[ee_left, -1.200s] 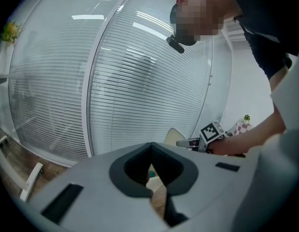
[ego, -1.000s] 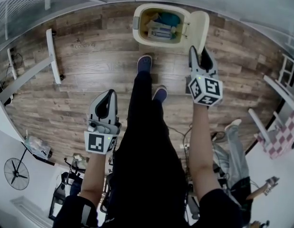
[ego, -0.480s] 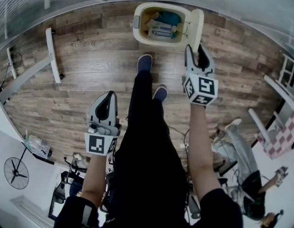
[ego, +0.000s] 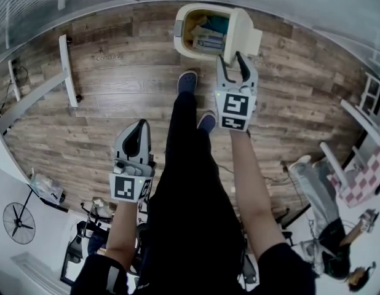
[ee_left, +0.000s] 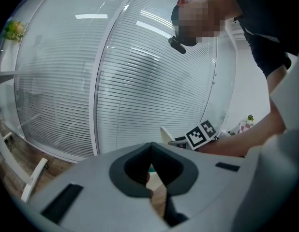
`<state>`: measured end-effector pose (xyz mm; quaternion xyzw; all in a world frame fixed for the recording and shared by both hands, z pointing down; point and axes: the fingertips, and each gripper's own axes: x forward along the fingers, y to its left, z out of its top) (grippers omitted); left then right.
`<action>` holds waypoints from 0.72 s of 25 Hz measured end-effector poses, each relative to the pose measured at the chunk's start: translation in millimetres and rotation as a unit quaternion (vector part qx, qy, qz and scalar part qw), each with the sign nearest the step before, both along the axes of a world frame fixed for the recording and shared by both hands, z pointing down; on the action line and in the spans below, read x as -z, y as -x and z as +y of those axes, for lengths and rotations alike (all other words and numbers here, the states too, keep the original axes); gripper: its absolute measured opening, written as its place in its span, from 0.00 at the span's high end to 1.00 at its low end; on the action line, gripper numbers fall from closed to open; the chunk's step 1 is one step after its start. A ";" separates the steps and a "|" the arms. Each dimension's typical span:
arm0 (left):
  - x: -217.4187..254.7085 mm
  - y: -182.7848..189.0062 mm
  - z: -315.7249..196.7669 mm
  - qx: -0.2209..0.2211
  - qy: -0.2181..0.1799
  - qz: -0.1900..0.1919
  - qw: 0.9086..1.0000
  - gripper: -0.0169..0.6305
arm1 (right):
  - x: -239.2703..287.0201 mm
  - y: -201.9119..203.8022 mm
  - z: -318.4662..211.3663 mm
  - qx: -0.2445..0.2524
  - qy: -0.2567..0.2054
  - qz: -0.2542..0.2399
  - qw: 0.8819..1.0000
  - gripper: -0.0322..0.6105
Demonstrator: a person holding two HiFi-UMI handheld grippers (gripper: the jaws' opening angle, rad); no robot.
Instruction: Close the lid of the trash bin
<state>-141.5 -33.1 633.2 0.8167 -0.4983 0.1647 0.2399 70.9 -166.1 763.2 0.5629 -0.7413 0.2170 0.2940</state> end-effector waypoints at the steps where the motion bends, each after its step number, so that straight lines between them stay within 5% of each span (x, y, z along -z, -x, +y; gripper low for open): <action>1: -1.0 0.8 0.1 0.001 0.001 -0.001 1.000 0.96 | -2.6 4.5 -1.4 0.004 0.000 0.005 1.000 0.66; 18: -13.2 9.6 1.5 0.018 0.013 -0.005 1.000 0.96 | -56.0 69.5 0.7 0.109 0.028 0.058 0.992 0.63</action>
